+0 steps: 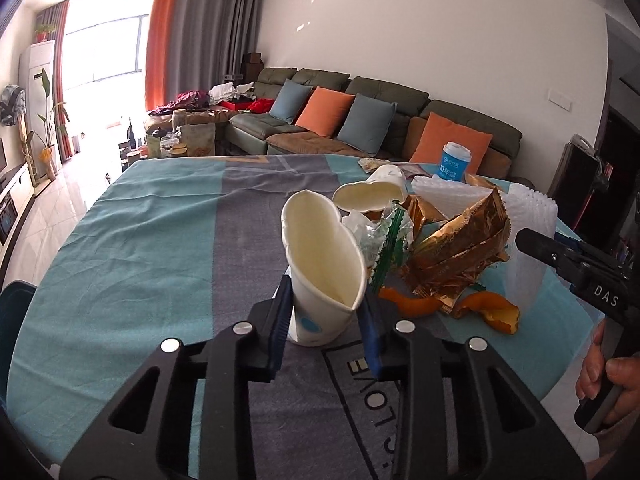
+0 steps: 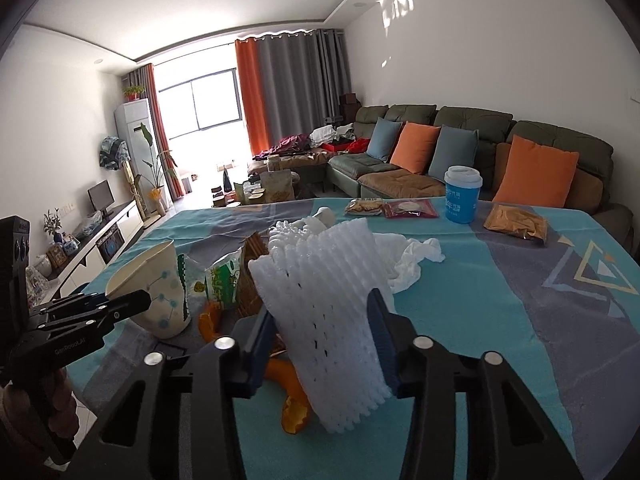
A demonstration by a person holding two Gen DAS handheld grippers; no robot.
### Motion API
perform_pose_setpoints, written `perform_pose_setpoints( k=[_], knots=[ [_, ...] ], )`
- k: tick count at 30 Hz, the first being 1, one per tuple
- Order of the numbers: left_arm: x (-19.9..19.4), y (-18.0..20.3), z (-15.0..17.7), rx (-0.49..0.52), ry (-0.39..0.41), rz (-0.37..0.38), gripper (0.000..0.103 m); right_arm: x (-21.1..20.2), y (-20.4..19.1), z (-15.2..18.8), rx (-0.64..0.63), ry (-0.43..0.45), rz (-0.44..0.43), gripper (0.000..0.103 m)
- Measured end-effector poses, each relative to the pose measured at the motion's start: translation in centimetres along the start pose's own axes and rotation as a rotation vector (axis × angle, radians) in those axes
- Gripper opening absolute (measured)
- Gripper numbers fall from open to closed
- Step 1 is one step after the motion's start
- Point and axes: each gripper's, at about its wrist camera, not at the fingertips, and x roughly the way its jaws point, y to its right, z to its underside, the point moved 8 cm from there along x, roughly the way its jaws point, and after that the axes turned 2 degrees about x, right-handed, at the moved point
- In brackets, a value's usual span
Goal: Collect trash
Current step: 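Grasp the white paper cup with the left tool while the right tool grasps the white foam net, then carry the cup and foam net with both tools over the teal bin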
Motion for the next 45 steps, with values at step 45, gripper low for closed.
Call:
perform_pose_setpoints(
  k=[45],
  knots=[
    [-18.4, -34.0, 4.6, -0.35, 0.051, -0.561, 0.031, 6.1, -41.3, -3.6, -0.297, -0.178, -0.885, 0.012]
  ],
)
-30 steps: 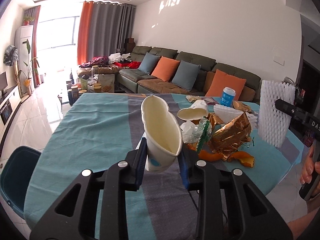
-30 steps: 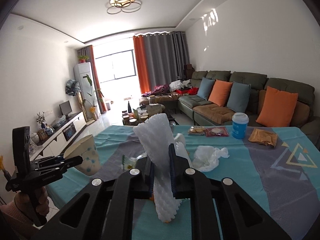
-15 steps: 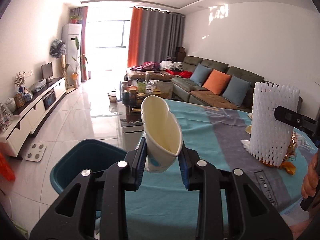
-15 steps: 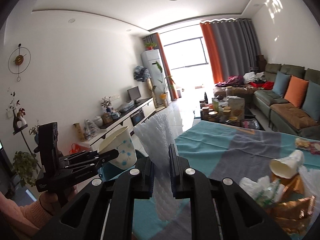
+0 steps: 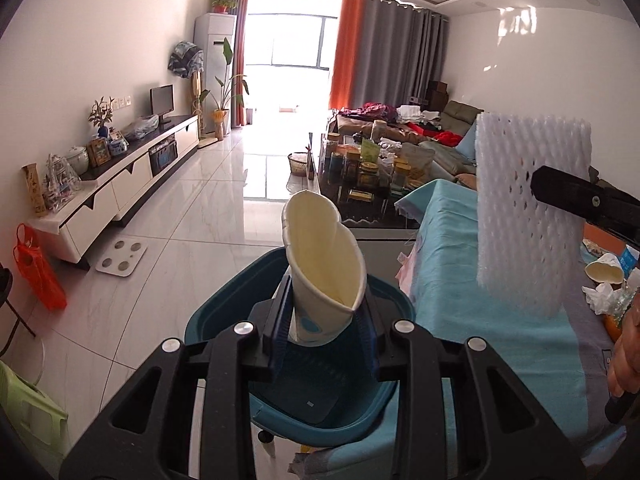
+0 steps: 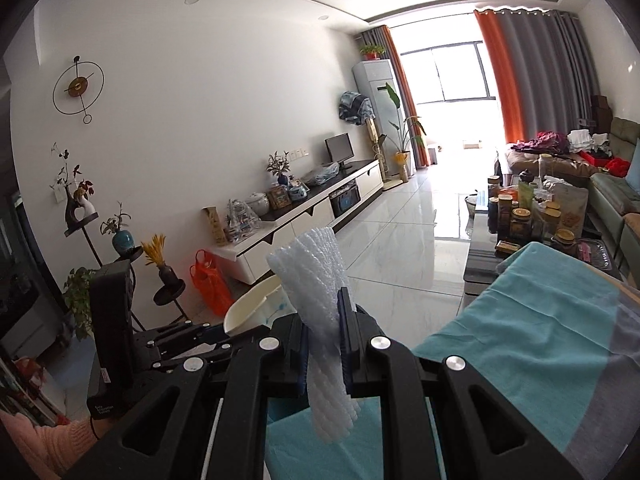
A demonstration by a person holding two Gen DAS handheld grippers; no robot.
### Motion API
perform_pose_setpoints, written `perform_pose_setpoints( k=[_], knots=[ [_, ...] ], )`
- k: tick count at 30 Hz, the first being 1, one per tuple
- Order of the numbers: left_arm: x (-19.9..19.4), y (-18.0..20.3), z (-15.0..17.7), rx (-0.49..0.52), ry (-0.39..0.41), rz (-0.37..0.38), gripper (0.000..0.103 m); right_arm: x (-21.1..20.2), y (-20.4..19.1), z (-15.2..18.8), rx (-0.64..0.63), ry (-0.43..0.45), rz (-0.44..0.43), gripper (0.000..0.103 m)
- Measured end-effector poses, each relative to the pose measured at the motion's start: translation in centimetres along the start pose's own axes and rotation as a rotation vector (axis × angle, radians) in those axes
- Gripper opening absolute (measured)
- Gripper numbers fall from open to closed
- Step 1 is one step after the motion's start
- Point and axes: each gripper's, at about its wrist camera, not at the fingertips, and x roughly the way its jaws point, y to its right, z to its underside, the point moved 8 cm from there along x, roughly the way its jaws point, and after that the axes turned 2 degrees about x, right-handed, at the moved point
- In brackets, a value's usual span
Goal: Collect trash
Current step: 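Carry the cup and foam net with both tools over the teal bin, then open both tools over the teal bin to drop cup and net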
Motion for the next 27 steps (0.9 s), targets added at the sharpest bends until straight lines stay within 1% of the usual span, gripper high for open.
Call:
perform_pose_setpoints(
  k=[3, 6, 9, 14, 15, 17, 19, 20, 22, 24, 27],
  knots=[
    [1.6, -1.5, 0.4, -0.019, -0.031, -0.008, 0.031, 3.0, -0.3, 0.2, 0.013, -0.048, -0.02, 0.012],
    [3.6, -2.1, 0.7, -0.033, -0.061, -0.008, 0.031, 5.8, 0.0, 1.0, 0.034, -0.105, -0.034, 0.012],
    [5.1, -2.2, 2.1, -0.045, -0.092, -0.006, 0.031, 8.7, 0.3, 2.0, 0.05, -0.172, -0.024, 0.012],
    [8.2, -2.9, 3.4, -0.054, -0.141, -0.01, 0.031, 11.9, 1.3, 4.0, 0.089, -0.278, 0.014, 0.015],
    [9.1, -3.2, 3.2, -0.055, -0.148, -0.016, 0.031, 12.3, 1.4, 4.3, 0.095, -0.292, 0.021, 0.016],
    [9.8, -3.6, 3.7, -0.06, -0.153, -0.021, 0.031, 12.9, 1.7, 4.8, 0.11, -0.323, 0.033, 0.018],
    [9.7, -3.6, 3.9, -0.07, -0.148, -0.024, 0.031, 13.1, 1.9, 5.1, 0.111, -0.337, 0.046, 0.028],
    [9.6, -3.6, 3.9, -0.073, -0.142, -0.024, 0.031, 13.0, 1.9, 5.2, 0.107, -0.34, 0.054, 0.036],
    [9.2, -3.6, 3.7, -0.072, -0.131, -0.028, 0.032, 12.9, 2.0, 5.2, 0.109, -0.334, 0.061, 0.038],
    [8.3, -3.1, 3.7, -0.069, -0.122, -0.033, 0.035, 12.5, 2.2, 5.3, 0.114, -0.333, 0.068, 0.044],
    [7.5, -2.5, 3.3, -0.064, -0.098, -0.03, 0.039, 11.4, 2.5, 5.4, 0.118, -0.319, 0.065, 0.044]
  ],
)
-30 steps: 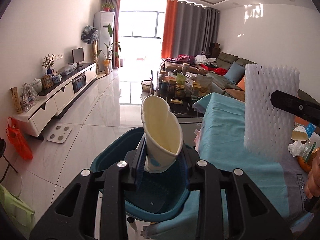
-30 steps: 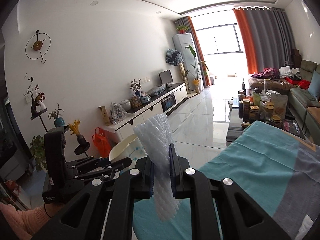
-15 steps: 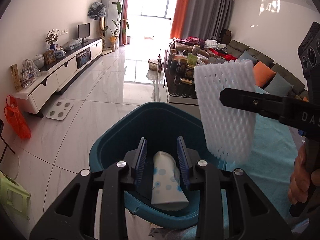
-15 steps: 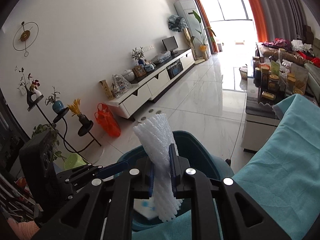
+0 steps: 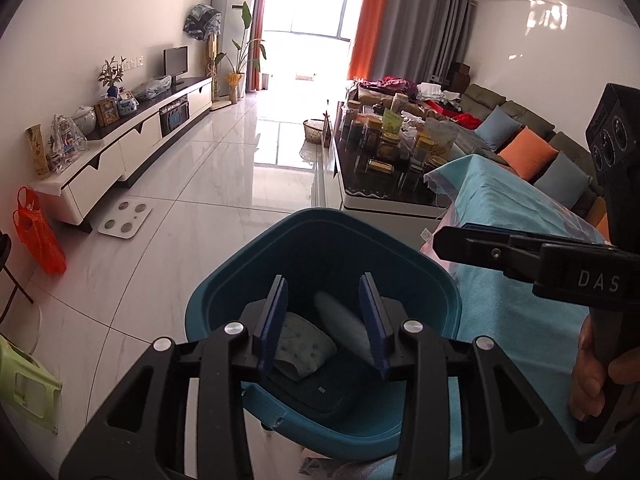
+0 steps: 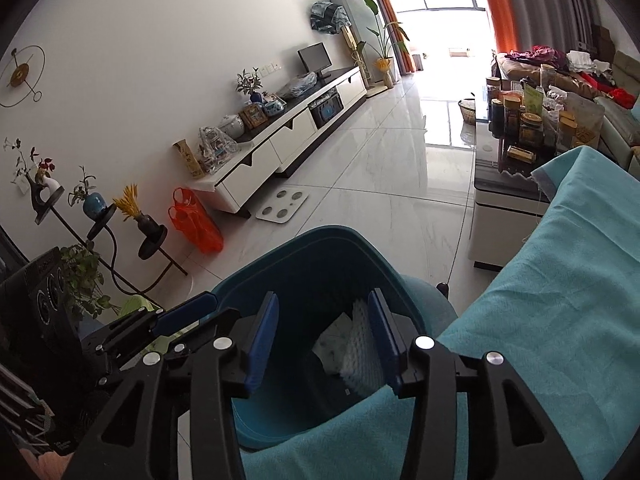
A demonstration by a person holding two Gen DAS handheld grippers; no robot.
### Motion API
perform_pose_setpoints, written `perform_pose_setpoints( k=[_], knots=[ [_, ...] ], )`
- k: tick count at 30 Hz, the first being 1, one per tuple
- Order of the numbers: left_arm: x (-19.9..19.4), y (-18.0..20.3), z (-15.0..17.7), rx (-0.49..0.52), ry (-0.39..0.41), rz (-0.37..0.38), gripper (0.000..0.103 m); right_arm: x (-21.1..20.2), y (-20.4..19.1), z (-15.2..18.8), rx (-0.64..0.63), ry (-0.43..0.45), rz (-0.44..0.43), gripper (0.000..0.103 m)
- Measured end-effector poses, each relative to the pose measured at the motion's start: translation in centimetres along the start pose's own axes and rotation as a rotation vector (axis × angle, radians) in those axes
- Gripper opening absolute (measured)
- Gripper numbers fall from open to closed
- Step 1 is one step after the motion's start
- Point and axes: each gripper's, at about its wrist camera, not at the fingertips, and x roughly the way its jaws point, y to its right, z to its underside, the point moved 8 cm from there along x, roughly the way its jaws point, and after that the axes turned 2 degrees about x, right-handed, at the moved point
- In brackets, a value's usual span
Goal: Collect trash
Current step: 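Open both tools over the teal bin to drop cup and net, then grasp the green snack wrapper with the left tool while the right tool grasps the gold foil bag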
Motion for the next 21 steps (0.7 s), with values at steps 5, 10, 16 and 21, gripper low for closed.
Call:
perform_pose_setpoints(
  k=[5, 10, 16, 21],
  knots=[
    [-2.8, 2.3, -0.6, 0.019, 0.047, 0.054, 0.052, -4.1, 0.6, 1.0, -0.006, 0.055, -0.021, 0.044],
    [-6.5, 8.2, -0.6, 0.097, 0.089, 0.183, 0.066, -10.9, 1.7, 3.1, -0.04, 0.164, 0.007, 0.047],
    [-9.4, 17.7, 1.5, 0.228, 0.096, 0.4, 0.071, -19.6, 5.5, 6.4, -0.009, 0.283, 0.124, 0.047],
    [-10.8, 25.9, 3.7, 0.342, 0.077, 0.56, 0.071, -26.4, 9.4, 9.5, 0.056, 0.375, 0.294, 0.047]
  ],
)
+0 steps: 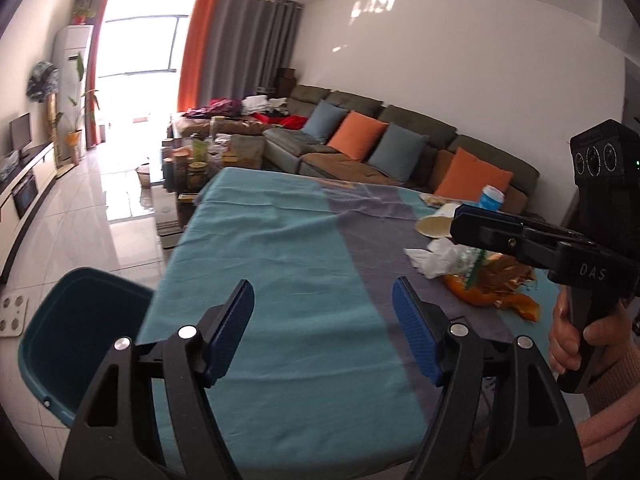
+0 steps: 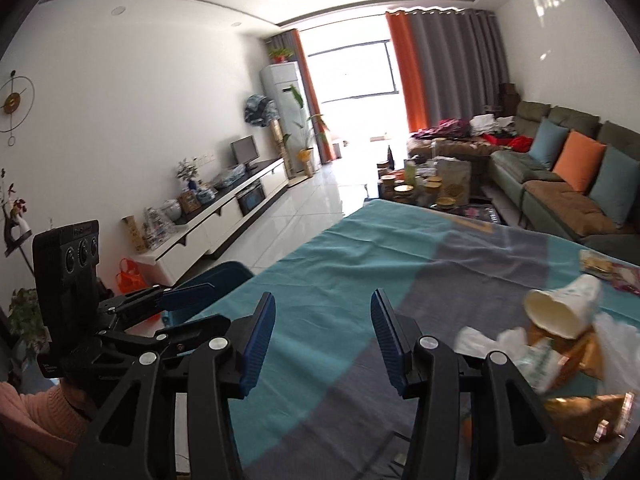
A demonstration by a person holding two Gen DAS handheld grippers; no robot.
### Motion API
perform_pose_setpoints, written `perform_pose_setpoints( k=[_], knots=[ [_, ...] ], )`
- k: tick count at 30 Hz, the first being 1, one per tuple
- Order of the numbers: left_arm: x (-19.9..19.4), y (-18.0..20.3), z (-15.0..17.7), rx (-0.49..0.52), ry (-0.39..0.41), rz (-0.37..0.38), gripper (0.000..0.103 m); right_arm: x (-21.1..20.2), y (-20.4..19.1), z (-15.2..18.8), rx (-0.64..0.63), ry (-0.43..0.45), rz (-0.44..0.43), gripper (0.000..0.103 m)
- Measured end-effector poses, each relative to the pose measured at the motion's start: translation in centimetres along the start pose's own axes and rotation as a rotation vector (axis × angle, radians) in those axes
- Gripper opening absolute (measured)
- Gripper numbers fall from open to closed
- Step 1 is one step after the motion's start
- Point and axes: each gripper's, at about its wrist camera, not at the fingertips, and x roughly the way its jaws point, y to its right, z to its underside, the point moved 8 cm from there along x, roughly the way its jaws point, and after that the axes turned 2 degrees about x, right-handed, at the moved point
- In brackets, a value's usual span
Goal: Collect trash
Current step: 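Grasp the green snack wrapper with the left tool while the right tool grasps the gold foil bag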
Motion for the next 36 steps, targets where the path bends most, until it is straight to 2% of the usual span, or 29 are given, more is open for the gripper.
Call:
perform_pose_setpoints(
  k=[6, 9, 13, 18, 24, 31, 33, 36],
  knots=[
    [3.9, 7.9, -0.3, 0.081, -0.035, 0.142, 0.071, -5.2, 5.2, 1.1, 0.021, 0.06, 0.194, 0.047],
    [6.3, 11.1, -0.4, 0.122, -0.054, 0.187, 0.071, -7.1, 7.7, 1.7, 0.04, 0.084, 0.262, 0.047],
    [7.7, 13.3, -0.1, 0.162, -0.083, 0.226, 0.071, -8.2, 11.2, 2.9, 0.102, 0.079, 0.321, 0.047],
    [10.3, 15.7, -0.1, 0.202, -0.122, 0.234, 0.068, -8.4, 13.8, 4.7, 0.17, 0.059, 0.323, 0.044],
    [12.3, 16.5, -0.1, 0.204, -0.168, 0.236, 0.057, -8.2, 14.3, 5.9, 0.158, 0.047, 0.318, 0.041],
    [14.0, 15.4, 0.0, 0.154, -0.207, 0.225, 0.054, -8.8, 14.6, 6.7, 0.176, 0.048, 0.297, 0.04],
    [14.3, 14.9, -0.1, 0.142, -0.207, 0.216, 0.054, -8.6, 14.7, 6.8, 0.172, 0.041, 0.292, 0.035],
    [14.8, 13.9, -0.5, 0.113, -0.207, 0.211, 0.054, -8.6, 14.1, 6.5, 0.155, 0.045, 0.288, 0.034]
  ],
)
